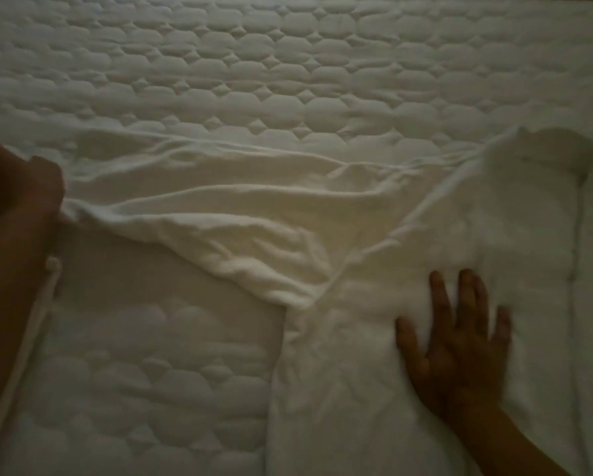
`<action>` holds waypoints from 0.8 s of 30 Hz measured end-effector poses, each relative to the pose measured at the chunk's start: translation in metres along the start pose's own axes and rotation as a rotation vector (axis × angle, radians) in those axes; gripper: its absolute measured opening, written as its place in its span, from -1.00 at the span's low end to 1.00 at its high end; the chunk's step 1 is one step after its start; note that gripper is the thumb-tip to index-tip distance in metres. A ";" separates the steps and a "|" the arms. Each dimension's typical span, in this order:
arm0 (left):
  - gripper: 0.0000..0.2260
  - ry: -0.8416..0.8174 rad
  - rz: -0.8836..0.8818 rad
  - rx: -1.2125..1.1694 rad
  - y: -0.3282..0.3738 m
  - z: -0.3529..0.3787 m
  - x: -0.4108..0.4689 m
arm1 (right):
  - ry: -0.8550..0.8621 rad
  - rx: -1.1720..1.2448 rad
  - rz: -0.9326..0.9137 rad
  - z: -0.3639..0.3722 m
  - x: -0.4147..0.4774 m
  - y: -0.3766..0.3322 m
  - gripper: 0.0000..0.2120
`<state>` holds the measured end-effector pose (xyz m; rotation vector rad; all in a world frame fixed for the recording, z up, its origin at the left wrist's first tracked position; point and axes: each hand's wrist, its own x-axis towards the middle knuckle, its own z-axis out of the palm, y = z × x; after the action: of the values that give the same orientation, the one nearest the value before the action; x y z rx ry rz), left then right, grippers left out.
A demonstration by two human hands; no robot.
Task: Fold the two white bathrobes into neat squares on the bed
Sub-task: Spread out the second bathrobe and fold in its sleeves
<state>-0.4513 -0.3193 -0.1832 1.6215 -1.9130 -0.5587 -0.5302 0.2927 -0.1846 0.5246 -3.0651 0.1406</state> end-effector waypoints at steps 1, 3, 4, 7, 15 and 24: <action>-0.30 0.021 0.182 0.105 0.036 -0.010 -0.037 | -0.003 0.004 0.002 -0.001 -0.001 0.000 -0.22; -0.38 -0.116 0.619 0.198 0.072 -0.016 -0.084 | -0.008 -0.003 0.007 -0.002 -0.003 0.000 -0.22; -0.36 -0.322 0.759 0.308 0.086 -0.016 -0.112 | -0.009 -0.003 0.011 -0.001 -0.003 0.000 -0.22; -0.29 -0.734 0.748 0.720 0.078 -0.009 -0.139 | -0.006 -0.006 0.010 -0.001 -0.002 0.001 -0.22; -0.49 -0.563 0.614 0.812 0.136 -0.005 -0.138 | -0.006 0.024 0.005 -0.006 -0.001 -0.003 -0.20; -0.77 -0.826 0.814 0.296 0.213 0.058 -0.194 | 0.025 0.080 0.016 -0.003 0.000 -0.004 -0.20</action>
<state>-0.6275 -0.0924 -0.1201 0.5998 -3.1166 -0.6489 -0.5283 0.2890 -0.1809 0.4987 -3.0505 0.2691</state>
